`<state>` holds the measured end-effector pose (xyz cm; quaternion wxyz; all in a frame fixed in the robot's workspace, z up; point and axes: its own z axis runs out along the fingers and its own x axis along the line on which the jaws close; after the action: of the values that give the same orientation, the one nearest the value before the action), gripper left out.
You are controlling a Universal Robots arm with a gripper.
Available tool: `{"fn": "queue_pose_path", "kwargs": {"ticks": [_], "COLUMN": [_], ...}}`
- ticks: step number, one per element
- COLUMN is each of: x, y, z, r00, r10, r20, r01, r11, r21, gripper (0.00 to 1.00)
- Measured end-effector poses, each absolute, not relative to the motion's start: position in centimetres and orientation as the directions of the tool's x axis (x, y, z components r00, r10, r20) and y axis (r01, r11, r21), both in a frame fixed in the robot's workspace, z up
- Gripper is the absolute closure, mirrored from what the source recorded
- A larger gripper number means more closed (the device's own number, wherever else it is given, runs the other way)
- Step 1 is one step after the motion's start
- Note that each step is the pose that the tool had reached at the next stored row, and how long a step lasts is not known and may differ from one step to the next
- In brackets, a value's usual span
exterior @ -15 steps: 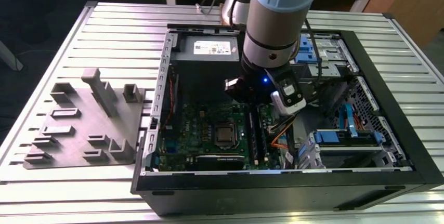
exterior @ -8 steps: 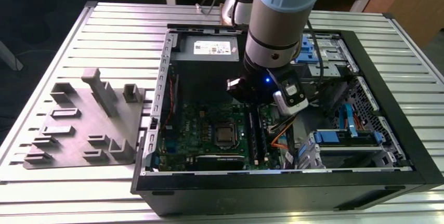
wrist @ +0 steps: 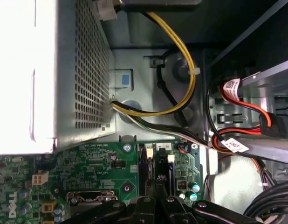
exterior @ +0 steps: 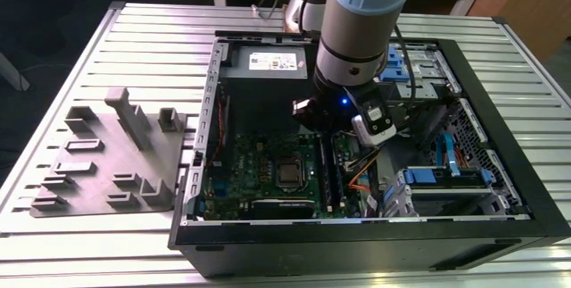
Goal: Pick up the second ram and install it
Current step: 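Press down the second ram until it locks into place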
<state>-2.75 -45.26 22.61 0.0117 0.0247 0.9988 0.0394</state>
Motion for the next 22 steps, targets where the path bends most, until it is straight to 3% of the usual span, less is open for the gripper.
{"fn": "queue_pose_path", "kwargs": {"ticks": [22], "x": [-2.94], "y": [-45.21], "z": [21.77], "r00": [-0.999], "r10": [0.050], "r20": [-0.021], "r01": [0.048], "r11": [0.996], "r21": [0.079], "gripper": [0.93]}}
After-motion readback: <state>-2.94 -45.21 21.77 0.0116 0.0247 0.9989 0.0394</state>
